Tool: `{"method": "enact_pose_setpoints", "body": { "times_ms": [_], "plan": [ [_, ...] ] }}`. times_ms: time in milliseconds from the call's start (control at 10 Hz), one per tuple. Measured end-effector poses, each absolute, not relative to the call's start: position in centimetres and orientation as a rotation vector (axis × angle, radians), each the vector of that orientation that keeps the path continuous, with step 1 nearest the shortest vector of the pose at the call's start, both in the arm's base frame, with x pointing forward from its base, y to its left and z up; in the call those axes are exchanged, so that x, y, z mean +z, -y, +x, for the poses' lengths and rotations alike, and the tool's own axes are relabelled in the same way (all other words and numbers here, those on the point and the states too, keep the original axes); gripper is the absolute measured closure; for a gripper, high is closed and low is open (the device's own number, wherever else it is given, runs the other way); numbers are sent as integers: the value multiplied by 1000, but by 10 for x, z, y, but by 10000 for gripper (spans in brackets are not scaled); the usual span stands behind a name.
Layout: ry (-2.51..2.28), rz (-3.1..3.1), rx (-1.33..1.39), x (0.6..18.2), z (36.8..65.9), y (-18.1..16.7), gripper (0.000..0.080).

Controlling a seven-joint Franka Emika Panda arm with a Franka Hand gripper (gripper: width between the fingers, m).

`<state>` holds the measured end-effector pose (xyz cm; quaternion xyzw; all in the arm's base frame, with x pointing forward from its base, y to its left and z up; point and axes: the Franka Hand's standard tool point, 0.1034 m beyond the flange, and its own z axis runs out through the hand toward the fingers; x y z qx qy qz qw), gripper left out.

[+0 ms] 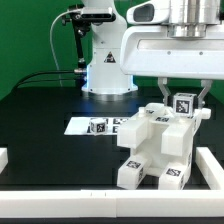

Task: Assemble chair

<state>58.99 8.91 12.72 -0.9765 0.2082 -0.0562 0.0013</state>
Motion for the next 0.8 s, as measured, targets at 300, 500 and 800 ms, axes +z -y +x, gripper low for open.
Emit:
{"method": "enact_pose_setpoints", "body": {
  "times_ms": [300,500,800],
  "plan": [
    [-645,-3066,-169,126,585,-93,515],
    [-645,-3068,-163,124,581,-92,515],
    [-651,-3074,-153,119,579,-88,515]
  ]
}}
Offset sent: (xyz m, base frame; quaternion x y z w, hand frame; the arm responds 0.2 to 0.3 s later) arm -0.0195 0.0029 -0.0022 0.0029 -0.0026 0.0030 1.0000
